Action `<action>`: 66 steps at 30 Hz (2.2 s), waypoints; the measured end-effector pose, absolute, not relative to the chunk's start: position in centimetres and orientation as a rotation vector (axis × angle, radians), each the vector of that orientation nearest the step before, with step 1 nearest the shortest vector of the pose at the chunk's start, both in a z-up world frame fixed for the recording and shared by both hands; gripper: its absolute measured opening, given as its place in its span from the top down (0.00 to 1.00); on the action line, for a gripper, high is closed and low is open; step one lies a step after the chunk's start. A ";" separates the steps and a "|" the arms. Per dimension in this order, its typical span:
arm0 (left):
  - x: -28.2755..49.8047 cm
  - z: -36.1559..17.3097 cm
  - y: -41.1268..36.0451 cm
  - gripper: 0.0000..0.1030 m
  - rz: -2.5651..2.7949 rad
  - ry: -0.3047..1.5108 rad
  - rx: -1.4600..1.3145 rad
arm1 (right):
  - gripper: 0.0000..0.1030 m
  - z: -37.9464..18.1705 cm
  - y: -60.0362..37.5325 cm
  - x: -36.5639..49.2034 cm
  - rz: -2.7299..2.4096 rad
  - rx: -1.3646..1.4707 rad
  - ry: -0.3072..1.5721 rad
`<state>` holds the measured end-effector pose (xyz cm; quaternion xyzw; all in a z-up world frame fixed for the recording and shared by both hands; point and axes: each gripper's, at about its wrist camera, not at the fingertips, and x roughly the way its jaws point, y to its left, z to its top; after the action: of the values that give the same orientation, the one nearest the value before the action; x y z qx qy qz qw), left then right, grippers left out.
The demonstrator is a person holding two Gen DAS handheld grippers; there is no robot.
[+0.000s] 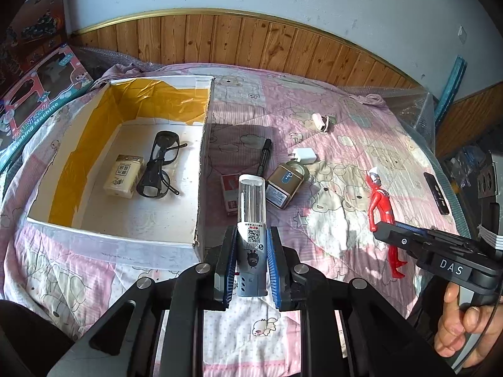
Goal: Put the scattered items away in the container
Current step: 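Carry the red figure with right gripper while left gripper carries the clear tube to the box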
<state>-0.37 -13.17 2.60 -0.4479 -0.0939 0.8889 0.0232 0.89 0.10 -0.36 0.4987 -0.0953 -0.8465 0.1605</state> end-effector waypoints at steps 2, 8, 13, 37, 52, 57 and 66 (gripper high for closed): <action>-0.4 2.8 -13.5 0.81 2.758 -0.299 -1.381 | 0.71 0.0 -0.5 0.8 -2.413 1.417 -0.261; -0.4 3.5 -14.7 0.81 2.779 -0.336 -1.359 | 0.71 0.9 -2.1 0.4 -2.404 1.393 -0.235; -0.5 4.0 -15.9 0.81 2.800 -0.371 -1.341 | 0.71 1.2 -3.1 0.0 -2.392 1.388 -0.216; -1.0 5.9 -20.6 0.81 2.871 -0.490 -1.274 | 0.71 2.2 -6.7 -1.9 -2.335 1.367 -0.185; -1.9 6.2 -23.2 0.81 2.907 -0.523 -1.249 | 0.71 2.9 -10.3 -3.7 -2.290 1.353 -0.142; -2.3 6.3 -24.4 0.81 2.921 -0.534 -1.239 | 0.71 3.2 -11.9 -4.3 -2.275 1.342 -0.115; -2.7 6.2 -26.4 0.81 2.935 -0.551 -1.238 | 0.71 3.9 -15.2 -5.6 -2.240 1.318 -0.072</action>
<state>-2.69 -26.42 6.22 -0.3826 -0.1702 0.9070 -0.0457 -5.59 -15.17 3.94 0.4883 -0.0266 -0.8302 0.2677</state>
